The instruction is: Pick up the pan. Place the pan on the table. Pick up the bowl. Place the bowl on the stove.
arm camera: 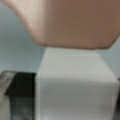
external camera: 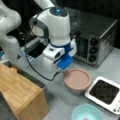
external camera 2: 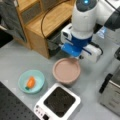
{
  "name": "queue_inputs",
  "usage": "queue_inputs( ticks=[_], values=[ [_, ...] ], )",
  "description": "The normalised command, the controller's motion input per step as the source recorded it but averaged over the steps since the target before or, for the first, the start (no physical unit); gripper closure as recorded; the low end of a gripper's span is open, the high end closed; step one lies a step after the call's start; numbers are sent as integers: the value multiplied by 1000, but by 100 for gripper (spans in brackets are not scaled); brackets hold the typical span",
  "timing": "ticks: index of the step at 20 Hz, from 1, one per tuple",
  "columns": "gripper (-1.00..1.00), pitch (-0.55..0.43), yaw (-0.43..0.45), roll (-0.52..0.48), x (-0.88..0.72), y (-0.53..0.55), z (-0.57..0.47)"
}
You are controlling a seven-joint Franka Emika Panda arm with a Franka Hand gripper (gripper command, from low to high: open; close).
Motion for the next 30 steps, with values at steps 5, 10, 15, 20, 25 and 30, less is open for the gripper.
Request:
queue_inputs(
  ticks=[5,10,15,20,25,30],
  values=[
    [100,-169,111,-33,-340,-137,-183],
    [100,-200,118,-7,-354,-155,-167],
    [100,-241,108,9,-274,-91,-170],
    [100,-233,96,1,-217,-45,-247],
    [100,-171,87,-7,-112,-50,-204],
    [100,-114,86,-17,-56,-68,-118]
  ],
)
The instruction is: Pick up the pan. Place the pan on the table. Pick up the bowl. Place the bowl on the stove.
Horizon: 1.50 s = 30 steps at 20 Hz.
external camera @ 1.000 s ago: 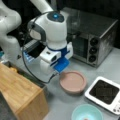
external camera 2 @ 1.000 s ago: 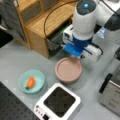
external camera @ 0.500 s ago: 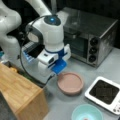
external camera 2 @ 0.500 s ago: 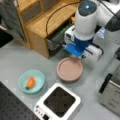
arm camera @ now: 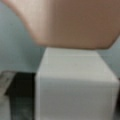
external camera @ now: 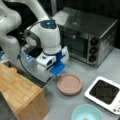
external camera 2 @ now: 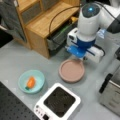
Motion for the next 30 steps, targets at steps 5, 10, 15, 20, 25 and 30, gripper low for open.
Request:
queue_inputs(
  ticks=[5,10,15,20,25,30],
  values=[
    [-100,-104,85,-32,-38,-66,-99],
    [-100,-110,87,-29,-21,-46,-93],
    [-100,-102,96,-22,-16,-41,-45],
    [-100,-71,99,-24,-20,-36,-9],
    [-100,-30,100,-27,11,-29,99],
    [-100,55,85,-14,71,-8,259]
  ],
)
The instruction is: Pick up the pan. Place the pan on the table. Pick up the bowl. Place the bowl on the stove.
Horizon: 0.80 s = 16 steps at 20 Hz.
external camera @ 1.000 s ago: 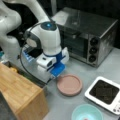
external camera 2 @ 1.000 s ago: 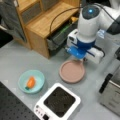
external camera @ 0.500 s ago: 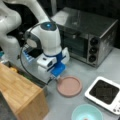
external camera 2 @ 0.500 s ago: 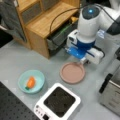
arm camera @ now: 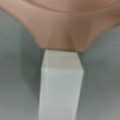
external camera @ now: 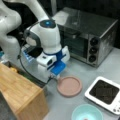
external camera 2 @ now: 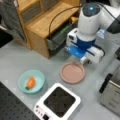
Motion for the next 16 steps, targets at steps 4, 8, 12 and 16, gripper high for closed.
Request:
queue_inputs(
  ticks=[4,8,12,16],
  values=[
    [-100,132,75,-10,161,18,344],
    [-100,183,80,-2,253,-21,377],
    [-100,246,76,-6,292,-43,427],
    [-100,310,57,3,302,-43,515]
  ],
)
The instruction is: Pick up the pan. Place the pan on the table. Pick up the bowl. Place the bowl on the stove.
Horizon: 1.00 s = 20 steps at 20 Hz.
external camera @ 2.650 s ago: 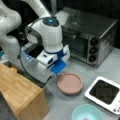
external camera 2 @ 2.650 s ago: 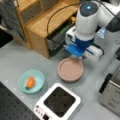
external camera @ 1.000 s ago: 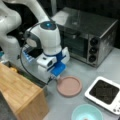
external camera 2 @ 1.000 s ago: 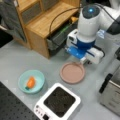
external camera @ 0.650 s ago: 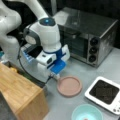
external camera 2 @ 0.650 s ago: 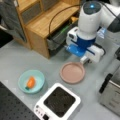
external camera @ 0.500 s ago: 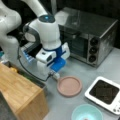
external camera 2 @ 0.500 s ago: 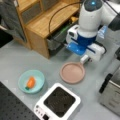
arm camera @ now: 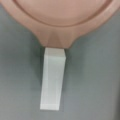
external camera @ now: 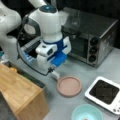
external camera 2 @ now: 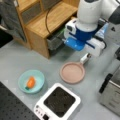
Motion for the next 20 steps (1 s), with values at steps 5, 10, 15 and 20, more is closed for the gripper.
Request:
queue_inputs(
  ticks=[5,10,15,20],
  values=[
    [-100,319,38,29,294,-41,437],
    [-100,332,35,62,324,-103,432],
    [-100,355,27,102,442,-220,547],
    [-100,332,45,105,582,-351,387]
  ],
)
